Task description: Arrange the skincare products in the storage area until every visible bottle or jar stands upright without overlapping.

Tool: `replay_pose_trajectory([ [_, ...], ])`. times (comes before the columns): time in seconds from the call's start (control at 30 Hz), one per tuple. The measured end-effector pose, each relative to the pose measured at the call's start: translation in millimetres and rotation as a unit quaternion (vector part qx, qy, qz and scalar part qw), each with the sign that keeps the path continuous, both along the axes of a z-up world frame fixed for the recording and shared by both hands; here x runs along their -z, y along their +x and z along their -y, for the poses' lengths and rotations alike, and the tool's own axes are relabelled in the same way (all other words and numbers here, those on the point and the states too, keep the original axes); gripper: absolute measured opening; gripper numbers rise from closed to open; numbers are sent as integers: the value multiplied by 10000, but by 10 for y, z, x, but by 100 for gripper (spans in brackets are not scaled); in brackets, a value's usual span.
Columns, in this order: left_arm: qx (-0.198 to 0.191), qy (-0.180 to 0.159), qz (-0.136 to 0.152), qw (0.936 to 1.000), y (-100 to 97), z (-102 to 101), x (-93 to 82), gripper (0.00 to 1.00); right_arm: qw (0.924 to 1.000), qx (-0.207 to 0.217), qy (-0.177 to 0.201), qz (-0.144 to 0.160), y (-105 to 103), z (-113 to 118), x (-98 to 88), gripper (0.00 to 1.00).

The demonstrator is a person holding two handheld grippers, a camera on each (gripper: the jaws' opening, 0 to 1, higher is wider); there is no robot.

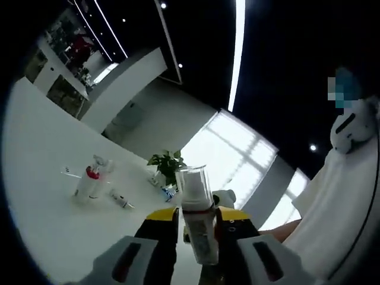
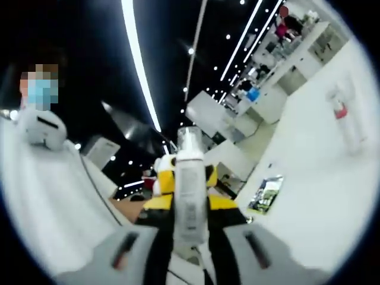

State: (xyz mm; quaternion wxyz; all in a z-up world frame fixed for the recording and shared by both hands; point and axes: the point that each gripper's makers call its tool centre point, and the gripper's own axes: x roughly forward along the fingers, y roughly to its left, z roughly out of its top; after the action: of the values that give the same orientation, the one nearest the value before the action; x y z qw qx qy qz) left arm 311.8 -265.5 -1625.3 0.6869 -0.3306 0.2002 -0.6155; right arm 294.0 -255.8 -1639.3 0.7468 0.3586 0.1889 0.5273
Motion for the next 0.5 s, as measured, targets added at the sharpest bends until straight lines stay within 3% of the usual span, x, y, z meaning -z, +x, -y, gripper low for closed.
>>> replay_pose_trajectory([
  [0.23,133,-41,-152,9998,-53,18,8,23,10000,-53,-27,-53,-52,-34,34,19],
  [0.5,-59,527,295,9982,-40,46,127,20,9977,110,-651,174,-1,-31,182,21],
])
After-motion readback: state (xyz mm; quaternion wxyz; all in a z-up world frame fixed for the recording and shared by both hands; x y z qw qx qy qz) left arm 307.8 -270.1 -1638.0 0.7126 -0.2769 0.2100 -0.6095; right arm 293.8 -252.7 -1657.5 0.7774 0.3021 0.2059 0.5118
